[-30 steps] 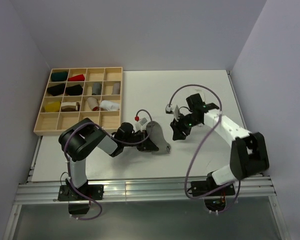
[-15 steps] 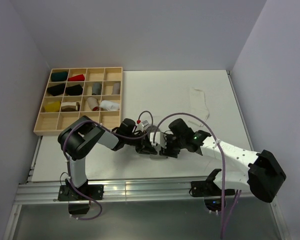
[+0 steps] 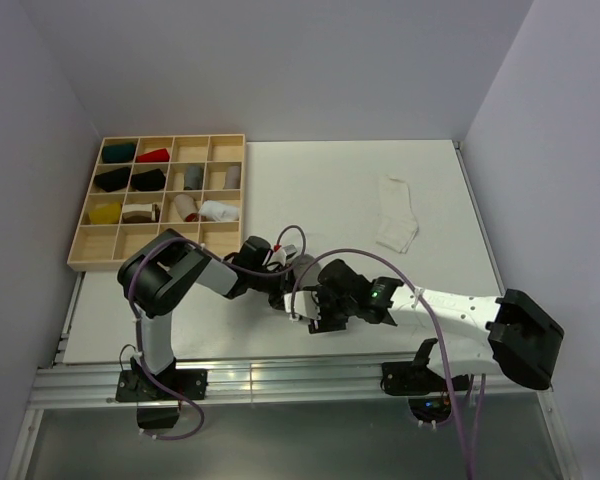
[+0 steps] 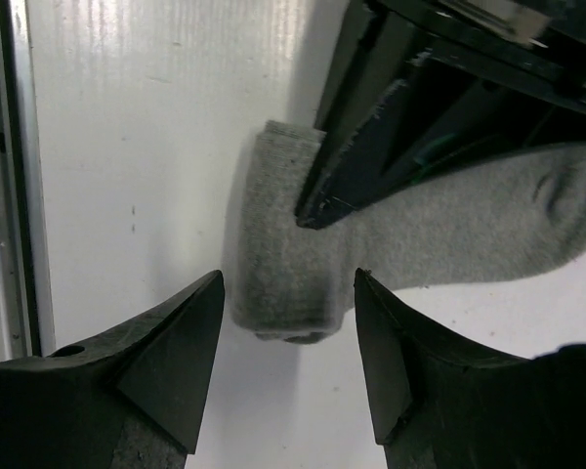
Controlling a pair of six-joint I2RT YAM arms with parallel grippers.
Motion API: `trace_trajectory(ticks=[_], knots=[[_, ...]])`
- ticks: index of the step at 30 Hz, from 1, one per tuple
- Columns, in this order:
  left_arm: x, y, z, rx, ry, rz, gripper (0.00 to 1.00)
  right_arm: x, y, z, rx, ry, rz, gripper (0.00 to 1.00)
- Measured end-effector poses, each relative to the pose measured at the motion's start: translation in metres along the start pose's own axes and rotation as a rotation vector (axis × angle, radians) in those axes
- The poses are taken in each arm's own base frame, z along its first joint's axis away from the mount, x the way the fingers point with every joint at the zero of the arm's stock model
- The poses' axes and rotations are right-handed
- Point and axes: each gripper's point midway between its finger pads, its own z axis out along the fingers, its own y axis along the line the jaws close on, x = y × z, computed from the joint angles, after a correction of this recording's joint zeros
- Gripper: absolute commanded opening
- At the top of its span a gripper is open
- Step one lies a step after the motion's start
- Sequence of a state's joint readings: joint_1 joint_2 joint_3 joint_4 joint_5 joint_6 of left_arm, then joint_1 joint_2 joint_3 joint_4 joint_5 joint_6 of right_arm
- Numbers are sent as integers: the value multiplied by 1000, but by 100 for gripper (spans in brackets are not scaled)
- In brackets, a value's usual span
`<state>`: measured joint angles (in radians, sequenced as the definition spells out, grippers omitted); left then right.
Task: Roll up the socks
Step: Roll the sock at the center of the board.
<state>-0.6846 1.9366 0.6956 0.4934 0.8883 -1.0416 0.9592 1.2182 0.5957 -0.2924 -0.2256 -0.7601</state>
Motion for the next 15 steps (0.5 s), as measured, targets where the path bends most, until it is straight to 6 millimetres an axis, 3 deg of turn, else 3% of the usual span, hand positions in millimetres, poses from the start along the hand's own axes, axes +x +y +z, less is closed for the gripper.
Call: trace_trajectory(ticks=[5,12,14,15], knots=[[0,0,0,-3,12,-9,0,4,9,9,-37,29,-11,58],[1,0,0,-7,29,-19,0,11,7,20,-37,62,-25,34],[1,0,0,-11,35,-18,4,10,6,21,-38,66,-27,29],[0,0,0,-14,38,-13,11,10,5,21,-40,69,-27,25]])
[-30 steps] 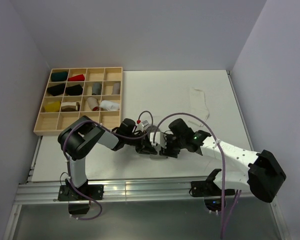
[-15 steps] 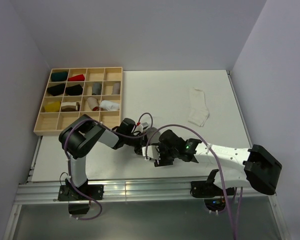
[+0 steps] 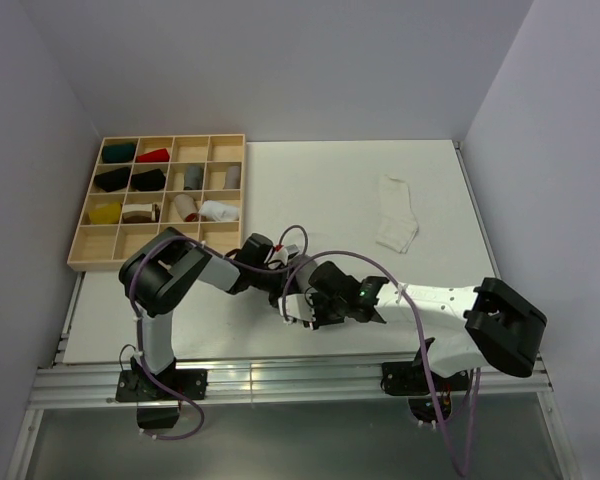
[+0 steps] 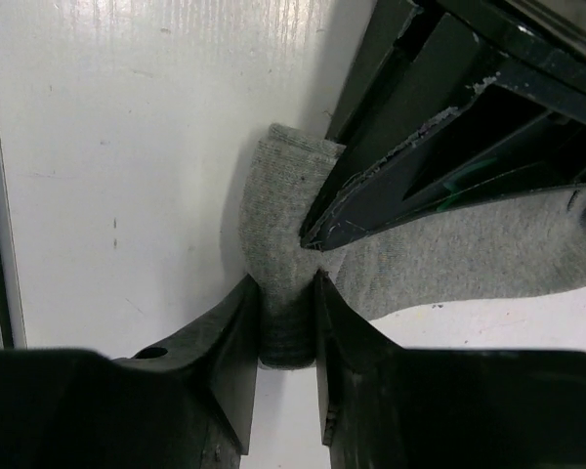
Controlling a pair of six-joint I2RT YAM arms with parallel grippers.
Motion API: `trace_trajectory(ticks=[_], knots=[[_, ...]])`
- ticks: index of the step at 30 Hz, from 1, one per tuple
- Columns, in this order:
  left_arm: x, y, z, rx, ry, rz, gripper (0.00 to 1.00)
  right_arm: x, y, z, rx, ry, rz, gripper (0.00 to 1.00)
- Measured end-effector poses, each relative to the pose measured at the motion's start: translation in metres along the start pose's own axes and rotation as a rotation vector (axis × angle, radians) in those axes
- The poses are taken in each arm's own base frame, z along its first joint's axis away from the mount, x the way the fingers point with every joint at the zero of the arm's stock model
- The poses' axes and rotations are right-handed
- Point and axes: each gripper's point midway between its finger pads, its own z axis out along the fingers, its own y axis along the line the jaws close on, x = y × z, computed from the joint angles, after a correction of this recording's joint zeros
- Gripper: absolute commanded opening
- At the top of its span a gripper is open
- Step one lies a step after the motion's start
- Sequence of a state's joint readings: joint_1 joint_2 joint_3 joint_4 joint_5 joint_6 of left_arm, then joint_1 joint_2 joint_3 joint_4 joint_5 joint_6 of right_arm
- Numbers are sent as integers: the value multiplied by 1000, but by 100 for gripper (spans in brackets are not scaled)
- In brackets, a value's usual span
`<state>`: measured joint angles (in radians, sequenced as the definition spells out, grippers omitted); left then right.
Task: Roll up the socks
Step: Roll the sock at the center of the board.
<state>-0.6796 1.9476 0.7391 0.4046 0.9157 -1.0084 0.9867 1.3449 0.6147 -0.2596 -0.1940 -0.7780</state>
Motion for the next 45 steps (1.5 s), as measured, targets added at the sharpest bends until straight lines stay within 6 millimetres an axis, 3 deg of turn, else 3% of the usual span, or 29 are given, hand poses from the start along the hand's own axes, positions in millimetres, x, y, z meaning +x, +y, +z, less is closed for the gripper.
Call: trace_trajectory(ticks=[6,8,20,28,30,34,37,42,45], knots=[[-7,-1,-4,-55,-19,30,41,-1,-1,0,-6,8,2,20],[-15,-5,-9,-68,-57,50,44,-2,-2,1,-12,8,4,20],[-91,-21,-69,-150,-412,108,44,-7,5,-1,-168,30,78,19],[-124,-61,-159,-141,-767,175,37,-8,3,-2,-325,69,176,20],[-123,-72,-178,-139,-854,203,35,-10,2,-1,-383,79,205,20],[-104,-89,-205,-109,-973,267,29,-10,-3,-1,-504,90,288,20],[-90,-90,-217,-97,-1041,296,30,-6,-10,1,-593,92,373,21],[-70,-81,-224,-94,-1099,333,36,-3,-13,2,-737,91,507,21],[-59,-88,-218,-81,-1090,420,41,-3,-15,3,-807,96,579,21]])
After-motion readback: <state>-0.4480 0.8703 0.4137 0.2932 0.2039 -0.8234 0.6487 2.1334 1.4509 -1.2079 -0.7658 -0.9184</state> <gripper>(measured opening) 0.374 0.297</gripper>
